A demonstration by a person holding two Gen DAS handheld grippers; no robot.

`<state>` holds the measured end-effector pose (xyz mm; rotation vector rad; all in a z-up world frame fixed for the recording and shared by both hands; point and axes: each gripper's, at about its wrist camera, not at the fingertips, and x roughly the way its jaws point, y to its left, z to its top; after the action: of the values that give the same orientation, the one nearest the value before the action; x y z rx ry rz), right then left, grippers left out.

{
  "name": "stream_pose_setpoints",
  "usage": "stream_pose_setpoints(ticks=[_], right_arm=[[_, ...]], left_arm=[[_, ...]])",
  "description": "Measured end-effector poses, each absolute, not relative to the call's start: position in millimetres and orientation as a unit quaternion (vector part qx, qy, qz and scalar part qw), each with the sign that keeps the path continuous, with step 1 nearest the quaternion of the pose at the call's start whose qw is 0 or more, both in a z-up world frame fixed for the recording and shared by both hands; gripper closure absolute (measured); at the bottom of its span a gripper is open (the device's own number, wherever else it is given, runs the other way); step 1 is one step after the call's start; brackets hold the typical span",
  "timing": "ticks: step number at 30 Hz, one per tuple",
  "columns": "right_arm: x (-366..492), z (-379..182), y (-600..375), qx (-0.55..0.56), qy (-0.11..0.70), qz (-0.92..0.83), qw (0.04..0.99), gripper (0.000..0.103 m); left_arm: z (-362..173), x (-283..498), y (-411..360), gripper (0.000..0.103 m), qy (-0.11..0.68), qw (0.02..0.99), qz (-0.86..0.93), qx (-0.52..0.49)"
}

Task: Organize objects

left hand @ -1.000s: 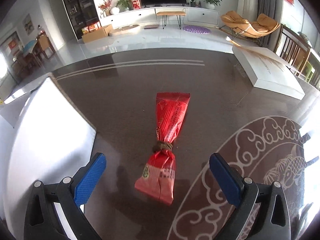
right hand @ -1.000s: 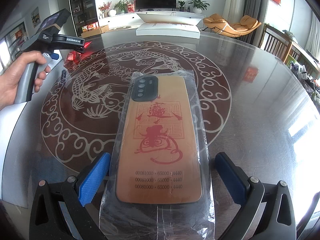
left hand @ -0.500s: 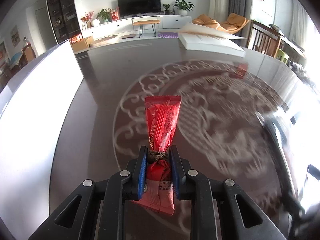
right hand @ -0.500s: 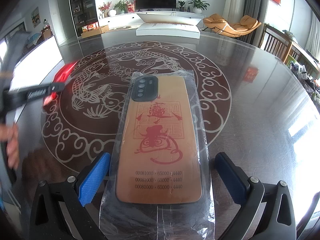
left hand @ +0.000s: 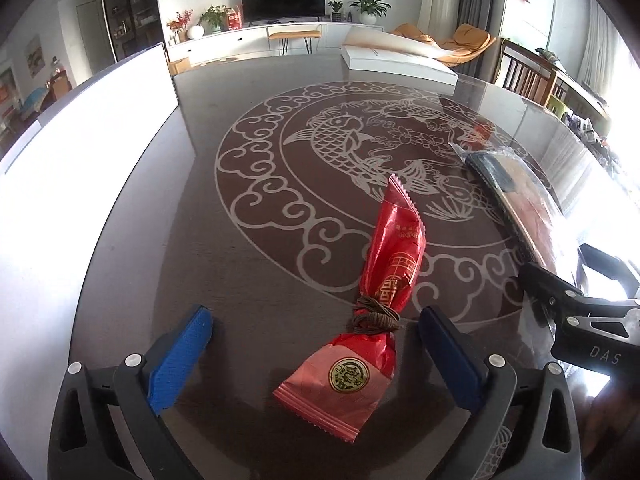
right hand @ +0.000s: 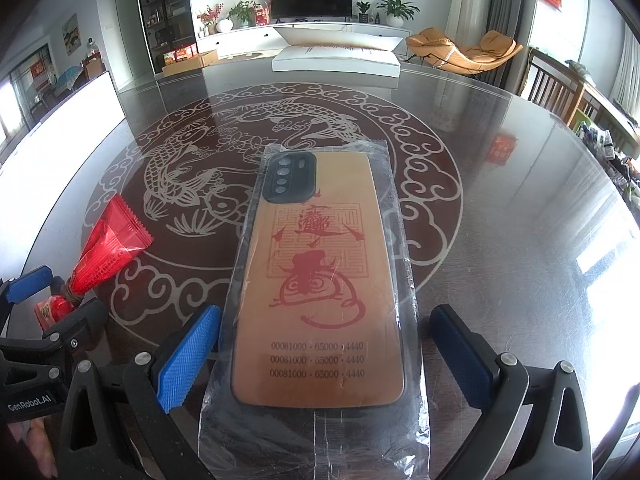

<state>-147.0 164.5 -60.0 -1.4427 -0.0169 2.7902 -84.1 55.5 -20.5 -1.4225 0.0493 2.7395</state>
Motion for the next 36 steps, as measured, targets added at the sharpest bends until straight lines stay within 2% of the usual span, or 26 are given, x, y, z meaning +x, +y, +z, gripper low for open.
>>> stream_pose_setpoints(ticks=[36], right_arm=[[-146.9, -59.9, 164.7, -0.459, -0.005, 0.888, 0.0, 0.0]], left_arm=[[-20.6, -81.4, 55.1, 0.0, 0.015, 0.026, 0.887, -0.46]])
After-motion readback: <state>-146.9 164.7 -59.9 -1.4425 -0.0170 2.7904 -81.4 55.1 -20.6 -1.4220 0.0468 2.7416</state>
